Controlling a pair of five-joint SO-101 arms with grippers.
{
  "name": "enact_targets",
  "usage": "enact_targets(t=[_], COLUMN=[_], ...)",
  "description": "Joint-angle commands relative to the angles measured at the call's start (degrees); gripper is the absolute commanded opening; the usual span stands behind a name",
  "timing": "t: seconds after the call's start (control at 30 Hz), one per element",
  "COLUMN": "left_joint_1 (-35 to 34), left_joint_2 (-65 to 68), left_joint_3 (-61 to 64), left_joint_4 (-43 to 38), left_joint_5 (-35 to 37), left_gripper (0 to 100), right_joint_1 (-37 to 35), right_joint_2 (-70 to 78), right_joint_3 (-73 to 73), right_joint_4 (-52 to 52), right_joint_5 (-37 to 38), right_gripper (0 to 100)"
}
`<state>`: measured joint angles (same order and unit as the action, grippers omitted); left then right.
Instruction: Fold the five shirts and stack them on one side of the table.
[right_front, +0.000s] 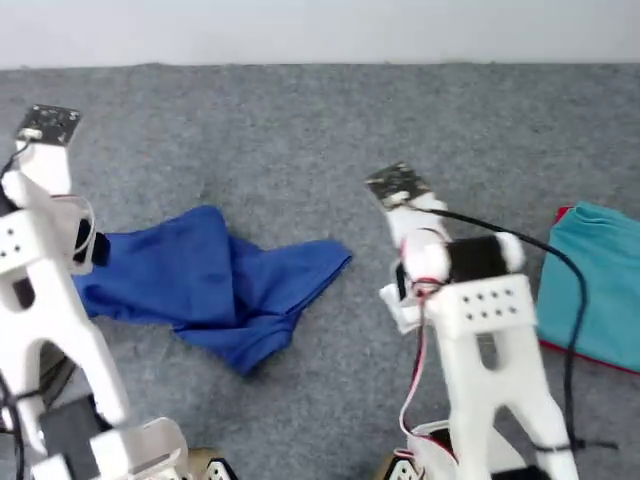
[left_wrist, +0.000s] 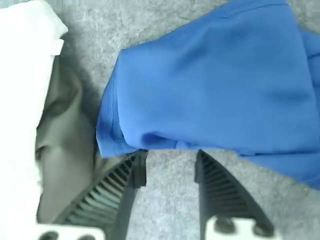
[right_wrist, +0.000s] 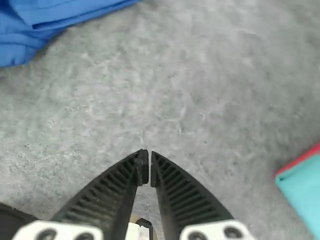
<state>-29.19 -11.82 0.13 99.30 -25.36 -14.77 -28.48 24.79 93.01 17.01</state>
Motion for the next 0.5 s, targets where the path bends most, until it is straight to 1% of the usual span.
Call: enact_targets(t=[0.0,0.17,0.3,0.37,0.47], left_joint_1=[-0.88,-3.78,-6.77,-8.18,-9.67], left_joint_2=[-8.18,-14.07,-15.21,-15.21,-15.21], left_joint_3=[3.38,8.22,10.07,10.15,10.15], left_joint_4=[1.23,1.05,0.62,0.62,0.62], left_joint_5=[-0.53,-0.18,2.2,2.2,2.2], left_gripper=[19,19,19,19,19], right_joint_1=[-2.59,-4.44,-6.11,-7.16,-9.1], right_joint_2=[6.11,17.45,27.47,32.04,38.11], right_joint_3=[-5.98,-16.53,-24.97,-29.1,-35.43], right_joint_4=[-0.4,-0.22,-0.13,-0.13,-0.22], right_joint_5=[-0.88,-0.88,-0.88,-0.97,-2.2], right_gripper=[3.3,4.6,15.1,19.5,20.7])
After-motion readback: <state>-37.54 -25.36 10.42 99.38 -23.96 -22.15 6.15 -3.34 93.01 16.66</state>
